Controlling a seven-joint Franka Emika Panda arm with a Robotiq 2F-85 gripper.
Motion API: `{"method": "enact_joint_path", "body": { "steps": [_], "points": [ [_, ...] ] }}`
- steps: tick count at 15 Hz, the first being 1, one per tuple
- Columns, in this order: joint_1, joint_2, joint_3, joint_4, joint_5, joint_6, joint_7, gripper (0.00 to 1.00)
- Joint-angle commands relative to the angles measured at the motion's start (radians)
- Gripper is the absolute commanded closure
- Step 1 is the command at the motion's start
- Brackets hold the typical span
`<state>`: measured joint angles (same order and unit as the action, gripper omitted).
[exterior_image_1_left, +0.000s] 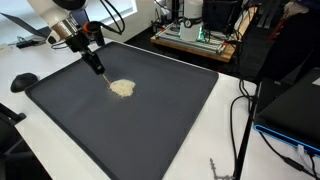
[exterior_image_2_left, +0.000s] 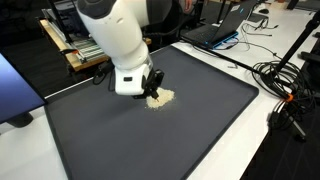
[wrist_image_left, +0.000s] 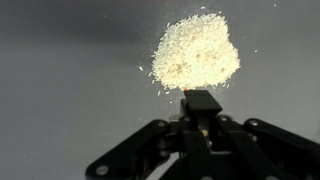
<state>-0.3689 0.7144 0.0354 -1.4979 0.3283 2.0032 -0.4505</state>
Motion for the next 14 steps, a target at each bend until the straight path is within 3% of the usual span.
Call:
{"method": "enact_joint_path", "body": {
  "steps": [1,6,14],
  "points": [
    [-0.083,-0.008,0.034,-0.038,0.113,0.005,-0.115,0.97],
    [-0.166,-0.017,0.049,-0.099,0.262,0.003,-0.259,0.97],
    [-0.216,-0.07,0.008,-0.244,0.494,-0.007,-0.405,0.97]
  ]
}}
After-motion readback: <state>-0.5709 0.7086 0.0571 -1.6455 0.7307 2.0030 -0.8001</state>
